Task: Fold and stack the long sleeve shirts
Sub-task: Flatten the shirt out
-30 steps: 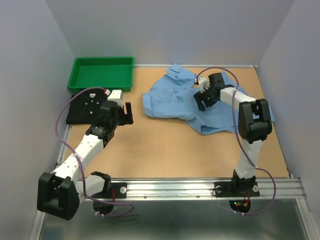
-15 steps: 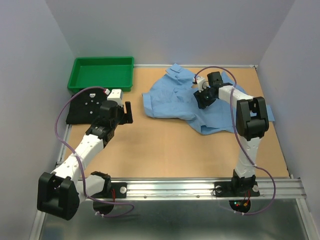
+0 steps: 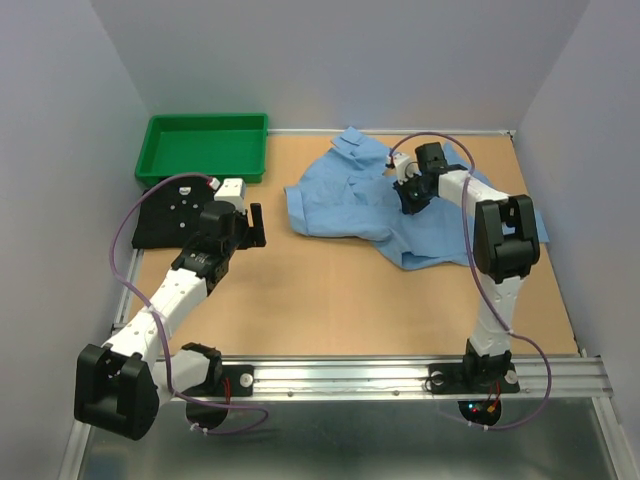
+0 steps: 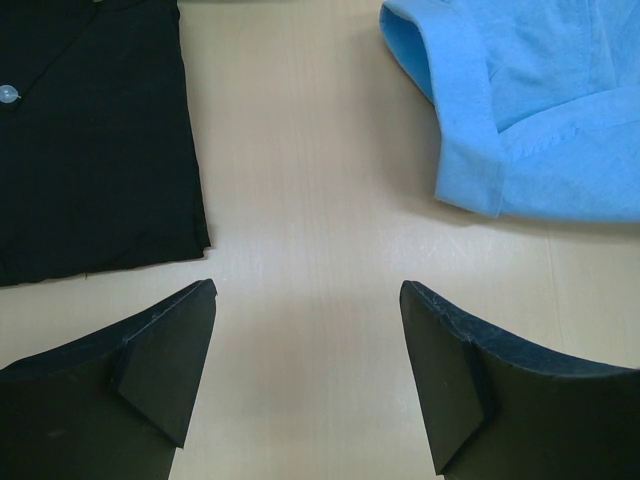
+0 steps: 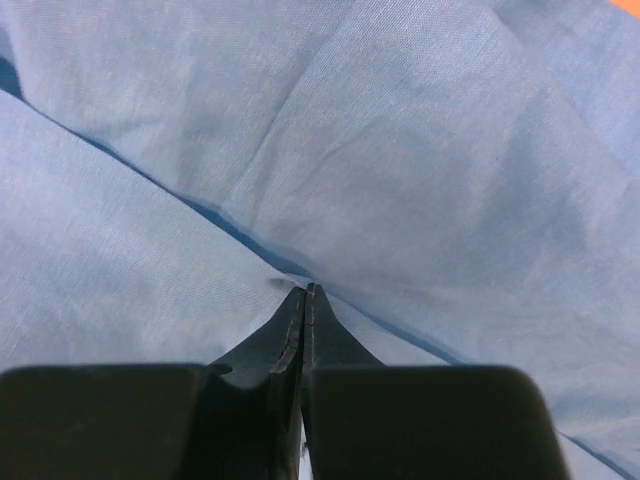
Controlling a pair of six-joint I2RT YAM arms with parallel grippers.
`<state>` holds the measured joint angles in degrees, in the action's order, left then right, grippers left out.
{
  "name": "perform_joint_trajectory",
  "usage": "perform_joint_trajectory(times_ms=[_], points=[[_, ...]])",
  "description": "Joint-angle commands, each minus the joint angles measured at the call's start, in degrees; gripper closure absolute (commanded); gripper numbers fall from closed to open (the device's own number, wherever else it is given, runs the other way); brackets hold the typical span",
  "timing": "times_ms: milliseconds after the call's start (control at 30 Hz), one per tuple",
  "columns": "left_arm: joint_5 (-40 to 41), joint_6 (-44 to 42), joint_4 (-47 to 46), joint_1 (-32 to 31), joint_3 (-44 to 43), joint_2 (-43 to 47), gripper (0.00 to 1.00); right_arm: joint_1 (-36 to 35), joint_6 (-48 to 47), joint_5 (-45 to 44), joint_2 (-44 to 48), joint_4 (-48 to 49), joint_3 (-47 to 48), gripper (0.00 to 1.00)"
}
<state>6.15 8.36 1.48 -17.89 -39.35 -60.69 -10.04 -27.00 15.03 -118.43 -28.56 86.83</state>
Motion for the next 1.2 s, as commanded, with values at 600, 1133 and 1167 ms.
perform_joint_trajectory(times_ms=[600, 1133, 1167], points=[[4.57, 3.41, -0.25, 0.14, -1.52, 1.0, 0.15, -20.78, 17.5, 0.44, 32.28, -6.33, -14.92, 0.99], [5.45, 9.91, 6.95, 0.22, -5.38, 5.49, 0.15, -50.41, 46.15, 6.69, 29.93, 5.97, -24.51, 0.99], [5.36, 10.7, 9.57, 0.22, -6.43, 5.93, 0.15, -51.12, 46.51, 6.25, 28.79, 5.97, -24.08, 0.99]])
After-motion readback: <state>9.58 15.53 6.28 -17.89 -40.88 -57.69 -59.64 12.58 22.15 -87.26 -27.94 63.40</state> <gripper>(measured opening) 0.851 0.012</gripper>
